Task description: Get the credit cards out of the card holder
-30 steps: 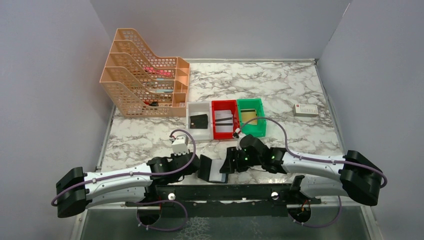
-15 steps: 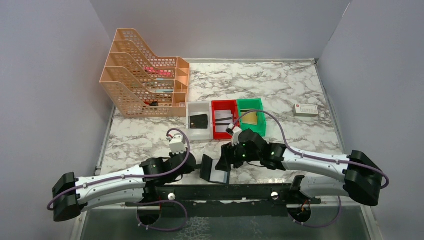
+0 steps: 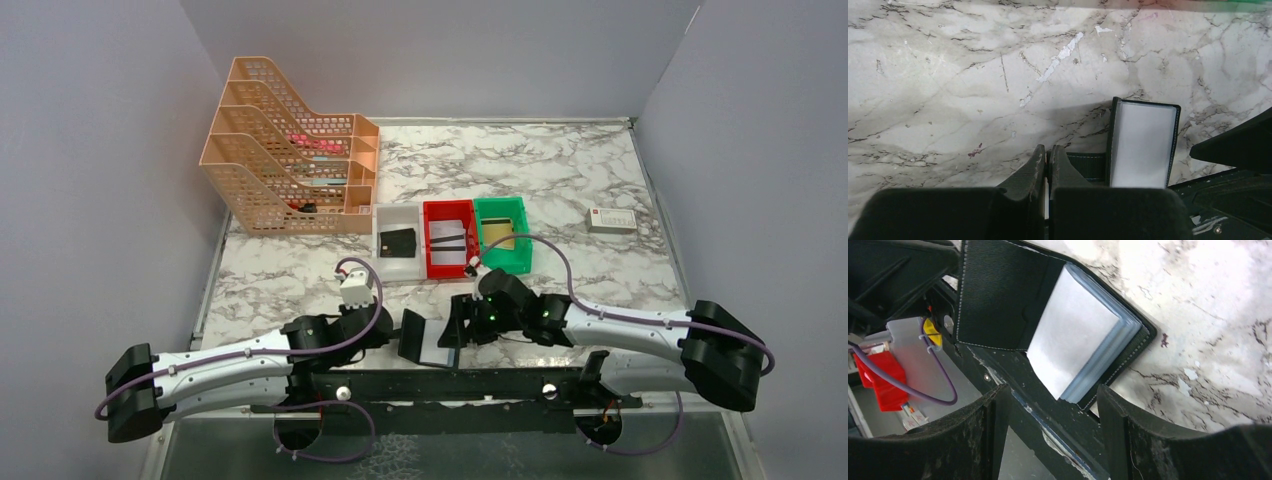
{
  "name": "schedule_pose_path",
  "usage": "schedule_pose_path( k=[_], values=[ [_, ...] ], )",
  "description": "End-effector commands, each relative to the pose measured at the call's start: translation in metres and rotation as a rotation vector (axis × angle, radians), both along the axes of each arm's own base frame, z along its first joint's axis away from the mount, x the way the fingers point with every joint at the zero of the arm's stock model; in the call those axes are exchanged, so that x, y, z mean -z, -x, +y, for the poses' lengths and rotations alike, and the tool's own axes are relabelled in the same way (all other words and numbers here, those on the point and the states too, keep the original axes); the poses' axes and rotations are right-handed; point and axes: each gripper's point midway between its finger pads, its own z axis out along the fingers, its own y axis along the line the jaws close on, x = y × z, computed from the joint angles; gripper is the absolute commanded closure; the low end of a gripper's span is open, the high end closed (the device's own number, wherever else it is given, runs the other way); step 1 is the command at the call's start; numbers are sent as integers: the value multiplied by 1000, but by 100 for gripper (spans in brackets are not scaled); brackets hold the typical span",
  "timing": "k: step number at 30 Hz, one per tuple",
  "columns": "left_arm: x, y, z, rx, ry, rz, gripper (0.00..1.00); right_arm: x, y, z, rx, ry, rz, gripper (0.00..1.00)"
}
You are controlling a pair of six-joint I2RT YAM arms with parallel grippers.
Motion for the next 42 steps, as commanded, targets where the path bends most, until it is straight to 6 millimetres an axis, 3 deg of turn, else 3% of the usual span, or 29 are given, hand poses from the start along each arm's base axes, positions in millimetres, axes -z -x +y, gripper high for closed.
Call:
schedule_pose_path(
  k=[1,11,18,23,30,42],
  values=[
    [-12,-1,-3,7,47,-21,100,0,0,-6,83,-27,25,32],
    [-16,-1,-2,1,71,-32,100,-16,12,11,-8,-146,40,41],
    [-13,0,-5,6,55,-17,100,2,13,19,-24,-113,85,41],
    [-13,-1,-6,11,52,-17,100,2,13,25,-50,-135,81,45],
    [-12,-1,-9,17,47,-16,100,0,6,18,-3,-101,57,44],
    [-13,0,-13,33,52,-11,100,17,8,24,-5,-74,114,44]
  ],
)
